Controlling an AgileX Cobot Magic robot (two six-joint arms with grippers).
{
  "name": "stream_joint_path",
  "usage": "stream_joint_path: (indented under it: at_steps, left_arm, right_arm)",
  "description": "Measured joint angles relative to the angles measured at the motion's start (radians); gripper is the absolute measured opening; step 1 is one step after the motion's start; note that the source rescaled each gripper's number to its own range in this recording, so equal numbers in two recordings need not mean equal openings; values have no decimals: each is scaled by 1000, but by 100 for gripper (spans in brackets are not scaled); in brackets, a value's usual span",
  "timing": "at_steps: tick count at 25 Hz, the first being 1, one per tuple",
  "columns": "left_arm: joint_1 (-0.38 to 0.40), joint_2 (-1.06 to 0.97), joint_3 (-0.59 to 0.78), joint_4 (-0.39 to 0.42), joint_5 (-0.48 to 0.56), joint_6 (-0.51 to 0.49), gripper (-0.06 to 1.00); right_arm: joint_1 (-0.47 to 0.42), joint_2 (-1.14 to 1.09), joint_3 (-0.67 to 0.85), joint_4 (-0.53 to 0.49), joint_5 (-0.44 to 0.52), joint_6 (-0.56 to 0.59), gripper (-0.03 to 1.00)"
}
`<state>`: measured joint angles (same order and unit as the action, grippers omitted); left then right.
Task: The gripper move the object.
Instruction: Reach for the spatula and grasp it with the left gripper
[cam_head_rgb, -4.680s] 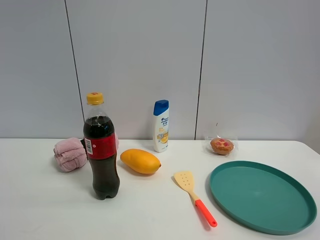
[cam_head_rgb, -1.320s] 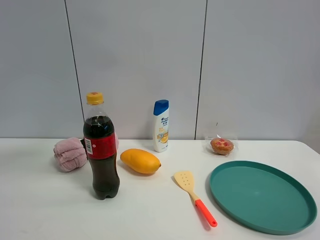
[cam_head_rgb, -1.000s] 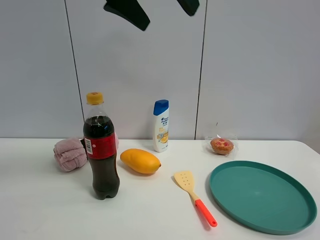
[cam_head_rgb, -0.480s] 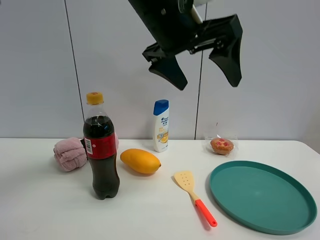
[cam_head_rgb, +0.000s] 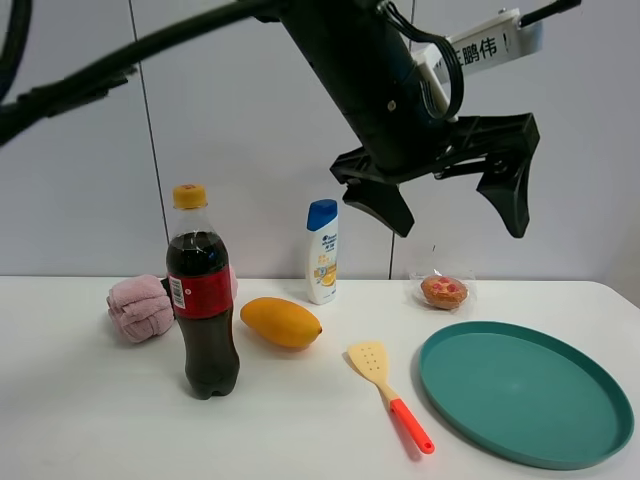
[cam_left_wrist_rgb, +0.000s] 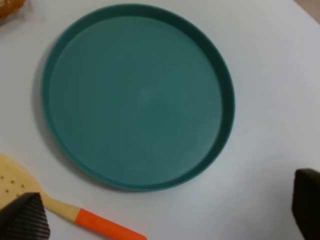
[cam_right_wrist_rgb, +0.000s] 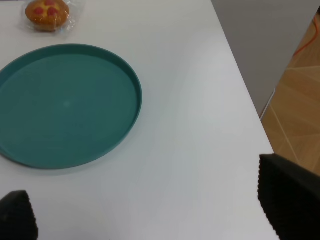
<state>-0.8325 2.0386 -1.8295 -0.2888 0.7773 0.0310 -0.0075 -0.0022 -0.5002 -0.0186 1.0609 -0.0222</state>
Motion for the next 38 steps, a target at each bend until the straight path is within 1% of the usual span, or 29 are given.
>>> stream_joint_path:
  at_steps: [3,7,13,18,19,21,25,28,30,38]
  left_arm:
    - [-8,30,0,-1,-3,-43,100]
    - [-9,75,0,-6,-8,-152,100]
    - [-9,145,0,-7,-44,-323,100]
    - [-9,205,0,2,-47,-553,100]
    - [-9,218,0,15,-46,-597,100]
    - [-9,232,0,67,-38,-642,100]
    - [-9,238,0,209,33,-665,100]
    - [-9,238,0,273,67,-668,100]
    - [-9,238,0,289,66,-668,100]
    - [-9,266,-1,283,96,-677,100]
  right_arm:
    - [0,0,0,0,0,0,100]
    - [0,0,0,0,0,0,100]
    - [0,0,0,0,0,0,100]
    - [0,0,0,0,0,0,100]
    - [0,0,0,0,0,0,100]
    - [0,0,0,0,0,0,100]
    - [0,0,0,0,0,0,100]
    - [0,0,0,0,0,0,100]
    - [0,0,0,0,0,0,100]
    - [0,0,0,0,0,0,100]
